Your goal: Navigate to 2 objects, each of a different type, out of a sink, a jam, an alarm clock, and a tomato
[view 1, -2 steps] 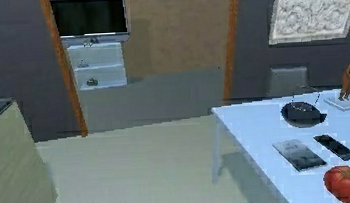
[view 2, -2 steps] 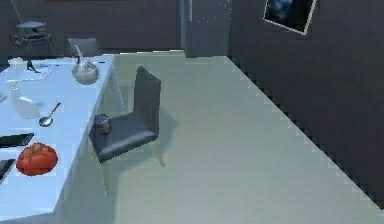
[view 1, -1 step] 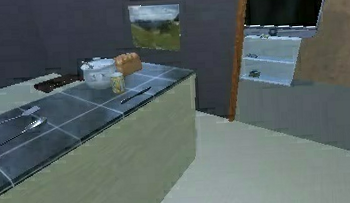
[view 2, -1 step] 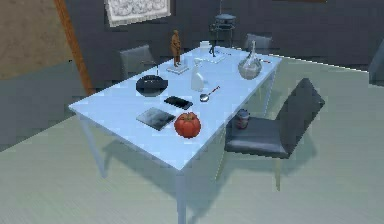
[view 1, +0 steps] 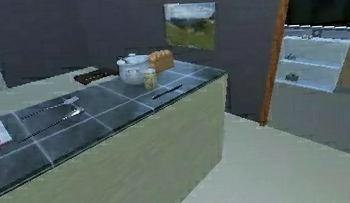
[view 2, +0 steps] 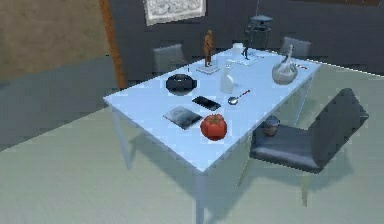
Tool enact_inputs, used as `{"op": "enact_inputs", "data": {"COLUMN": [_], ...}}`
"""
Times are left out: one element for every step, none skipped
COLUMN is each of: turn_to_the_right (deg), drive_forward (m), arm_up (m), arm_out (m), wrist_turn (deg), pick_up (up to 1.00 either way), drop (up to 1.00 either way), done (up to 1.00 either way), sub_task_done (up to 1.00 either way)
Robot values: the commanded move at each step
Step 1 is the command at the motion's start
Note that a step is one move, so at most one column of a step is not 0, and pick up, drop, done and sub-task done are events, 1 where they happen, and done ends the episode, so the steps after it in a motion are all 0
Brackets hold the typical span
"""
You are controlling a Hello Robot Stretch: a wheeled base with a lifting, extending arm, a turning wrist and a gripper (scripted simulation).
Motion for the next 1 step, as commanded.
{"op": "enact_inputs", "data": {"turn_to_the_right": [0.0], "drive_forward": [0.15], "arm_up": [0.00], "arm_out": [0.00], "wrist_turn": [0.0], "pick_up": [0.00], "drop": [0.00], "done": [0.00], "sub_task_done": [0.00]}}
